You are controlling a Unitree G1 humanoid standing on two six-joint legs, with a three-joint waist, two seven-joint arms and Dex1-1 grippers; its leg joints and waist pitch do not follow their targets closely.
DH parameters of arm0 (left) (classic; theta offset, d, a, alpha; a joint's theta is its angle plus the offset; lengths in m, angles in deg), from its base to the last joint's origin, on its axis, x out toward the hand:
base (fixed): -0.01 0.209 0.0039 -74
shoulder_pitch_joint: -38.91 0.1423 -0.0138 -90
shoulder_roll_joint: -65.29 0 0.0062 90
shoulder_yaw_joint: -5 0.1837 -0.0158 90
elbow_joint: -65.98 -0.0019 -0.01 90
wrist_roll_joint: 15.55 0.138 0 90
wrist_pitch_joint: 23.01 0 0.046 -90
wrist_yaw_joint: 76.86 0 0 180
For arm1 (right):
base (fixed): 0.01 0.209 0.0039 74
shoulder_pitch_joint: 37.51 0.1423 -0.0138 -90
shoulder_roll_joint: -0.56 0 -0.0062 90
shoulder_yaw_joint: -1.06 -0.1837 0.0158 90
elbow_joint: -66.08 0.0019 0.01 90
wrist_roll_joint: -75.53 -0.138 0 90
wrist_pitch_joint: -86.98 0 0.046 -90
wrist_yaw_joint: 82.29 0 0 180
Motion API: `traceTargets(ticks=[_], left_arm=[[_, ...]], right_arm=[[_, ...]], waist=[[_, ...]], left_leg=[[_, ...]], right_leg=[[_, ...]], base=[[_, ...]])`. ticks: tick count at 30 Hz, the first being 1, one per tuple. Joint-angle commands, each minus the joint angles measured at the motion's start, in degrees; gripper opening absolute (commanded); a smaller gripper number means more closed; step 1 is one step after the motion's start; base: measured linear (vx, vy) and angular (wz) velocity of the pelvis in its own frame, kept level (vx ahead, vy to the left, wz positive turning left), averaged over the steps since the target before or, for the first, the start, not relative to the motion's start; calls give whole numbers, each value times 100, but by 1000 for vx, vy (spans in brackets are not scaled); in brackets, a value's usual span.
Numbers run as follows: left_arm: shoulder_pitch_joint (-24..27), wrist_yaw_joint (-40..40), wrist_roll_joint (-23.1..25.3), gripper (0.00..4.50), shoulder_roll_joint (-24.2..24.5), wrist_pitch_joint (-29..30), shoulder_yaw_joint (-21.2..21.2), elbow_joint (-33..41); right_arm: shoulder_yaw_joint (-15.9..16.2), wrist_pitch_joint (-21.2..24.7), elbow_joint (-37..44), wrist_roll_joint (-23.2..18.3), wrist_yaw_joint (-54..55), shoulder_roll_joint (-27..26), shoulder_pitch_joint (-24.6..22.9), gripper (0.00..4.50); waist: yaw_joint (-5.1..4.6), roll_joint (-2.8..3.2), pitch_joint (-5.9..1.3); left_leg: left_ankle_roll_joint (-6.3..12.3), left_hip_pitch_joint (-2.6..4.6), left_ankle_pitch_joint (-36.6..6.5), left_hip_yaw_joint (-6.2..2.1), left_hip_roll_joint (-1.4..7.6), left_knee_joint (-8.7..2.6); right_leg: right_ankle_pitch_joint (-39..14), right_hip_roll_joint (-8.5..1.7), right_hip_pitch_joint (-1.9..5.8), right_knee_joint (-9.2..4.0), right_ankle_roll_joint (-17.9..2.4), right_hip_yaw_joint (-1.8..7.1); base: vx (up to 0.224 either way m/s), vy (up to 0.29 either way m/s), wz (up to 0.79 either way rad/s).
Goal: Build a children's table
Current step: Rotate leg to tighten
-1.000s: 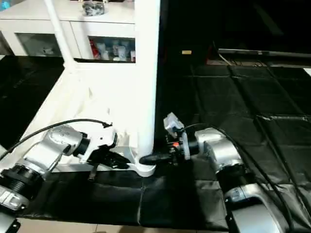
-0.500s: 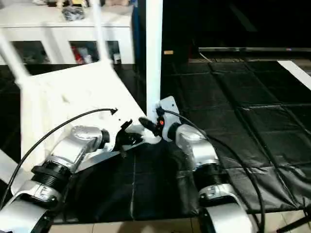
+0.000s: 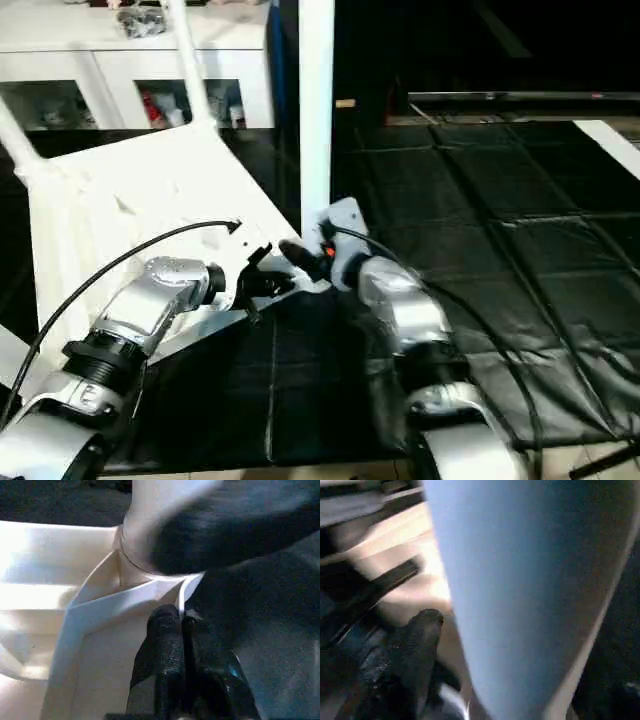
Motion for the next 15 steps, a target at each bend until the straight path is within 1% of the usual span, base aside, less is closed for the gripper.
traceTargets(ticks=[1,3,4,5,6,7,8,10,12,13,14,15], left_arm=[[-18,265,-52,0,71,-176,110,102],[-11,455,-41,0,172,-250,172,78],[-8,736,-28,0,309,-346,259,52],[-8,736,-28,0,309,-346,259,52],[3,953,-24,0,408,-539,329,37],[10,1092,-24,0,471,-675,375,28],[16,1254,-39,0,533,-788,418,19],[31,1563,-64,0,646,-936,498,26],[48,1891,-68,0,776,-1028,613,79],[53,2025,-59,0,836,-1072,672,106],[57,2080,-48,0,866,-1092,704,123],[62,2169,-29,0,912,-1127,751,146]], right_arm=[[318,26,164,-128,-659,26,-79,386],[306,39,218,-201,-953,195,-88,402],[299,90,282,-305,-1379,425,-77,402],[299,90,282,-305,-1379,425,-77,419],[328,83,274,-320,-1622,575,-52,430],[350,73,261,-320,-1770,668,-34,430],[408,74,247,-311,-1971,787,-9,438],[506,101,216,-307,-2329,984,50,447],[562,93,150,-321,-2656,1123,141,447],[585,112,128,-326,-2786,1172,187,447],[592,103,108,-322,-2821,1180,214,447],[608,83,76,-322,-2876,1197,258,447]], waist=[[46,15,-376],[79,10,-374],[118,6,-367],[149,12,-360],[166,30,-362],[188,19,-362],[201,9,-361],[225,15,-366],[253,12,-375],[271,1,-383],[283,-8,-375],[294,-2,-379]], left_leg=[[498,-102,-1033,167,-135,-319],[477,-99,-1060,174,-137,-315],[463,-83,-1111,180,-130,-316],[456,-84,-1153,187,-129,-319],[439,-76,-1163,189,-121,-318],[438,-65,-1215,188,-119,-320],[430,-72,-1212,187,-115,-323],[414,-73,-1186,185,-108,-320],[403,-78,-1120,185,-103,-315],[411,-78,-1100,184,-105,-312],[414,-79,-1084,187,-102,-314],[406,-76,-1077,183,-100,-313]], right_leg=[[-1043,-160,431,-311,-1365,190],[-1141,-162,436,-314,-1371,186],[-1260,-162,428,-329,-1344,185],[-1385,-162,429,-337,-1302,187],[-1404,-168,415,-333,-1294,191],[-1475,-163,407,-350,-1274,185],[-1482,-162,411,-342,-1265,186],[-1455,-164,411,-332,-1270,190],[-1371,-171,413,-314,-1291,197],[-1325,-169,417,-301,-1312,195],[-1296,-170,409,-297,-1330,199],[-1297,-176,410,-289,-1340,198]], base=[[0,0,0],[0,0,0],[0,0,0],[0,0,0],[0,0,0],[0,0,0],[0,0,0],[0,0,0],[0,0,0],[0,0,0],[0,0,0],[0,0,0]])
